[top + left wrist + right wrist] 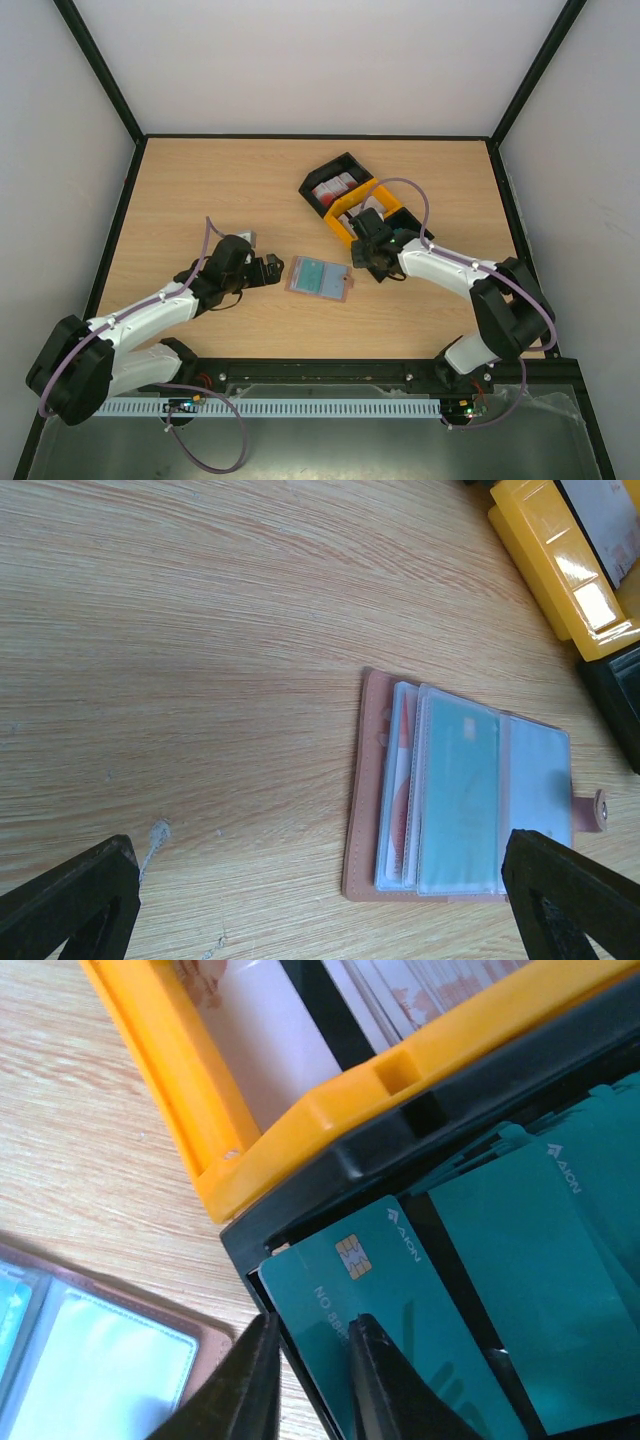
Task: Put the credit cards into the card holder
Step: Pick up the credit card from the storage box.
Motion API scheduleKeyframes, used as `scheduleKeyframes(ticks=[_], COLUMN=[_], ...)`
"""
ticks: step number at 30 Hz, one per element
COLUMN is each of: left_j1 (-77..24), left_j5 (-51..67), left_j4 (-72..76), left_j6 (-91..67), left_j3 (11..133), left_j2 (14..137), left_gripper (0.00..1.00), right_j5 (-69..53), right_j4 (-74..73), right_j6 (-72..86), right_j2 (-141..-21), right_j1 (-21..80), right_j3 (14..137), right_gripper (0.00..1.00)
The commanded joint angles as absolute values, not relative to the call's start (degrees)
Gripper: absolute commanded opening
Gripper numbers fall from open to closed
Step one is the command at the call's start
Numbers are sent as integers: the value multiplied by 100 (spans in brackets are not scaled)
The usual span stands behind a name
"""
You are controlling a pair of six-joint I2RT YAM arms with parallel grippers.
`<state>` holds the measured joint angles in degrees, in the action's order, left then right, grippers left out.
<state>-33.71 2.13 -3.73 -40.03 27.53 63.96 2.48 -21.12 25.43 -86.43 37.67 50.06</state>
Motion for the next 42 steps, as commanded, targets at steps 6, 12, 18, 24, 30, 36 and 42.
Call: scheduleKeyframes(ticks=[6, 12, 18, 24, 30, 36, 42], left_j1=[-3339, -3339, -3342, -3342, -3345, -3344, -3340], left_j5=[259, 294, 346, 378, 436, 592, 1229], left_j4=[-318, -286, -266, -230, -161, -53, 537], left_j6=[-3961, -3964, -3975, -3990, -4017, -4077, -4315], left_j3=[2706, 2699, 2699, 2709, 2730, 2762, 2612], left_j2=[6441, 6477, 6478, 6458, 6536, 6536, 5849], left_gripper=[100, 100, 100, 100, 100, 100, 100], right_j5=[308, 382, 360, 920, 1932, 1493, -42], right_j4=[-2170, -2229, -2284, -2292, -2227, -1673, -658], right_j6=[2663, 2697, 2706, 2799, 2930, 2991, 3412], right_j2=[-8580, -8355, -8174, -7827, -6980, -6017, -5353], right_j1=[3762, 3761, 3762, 3762, 3762, 3762, 3762], right_j3=[4950, 4957, 4964, 4965, 5023, 4890, 4411], right_gripper=[11, 7, 3, 2, 2, 2, 2])
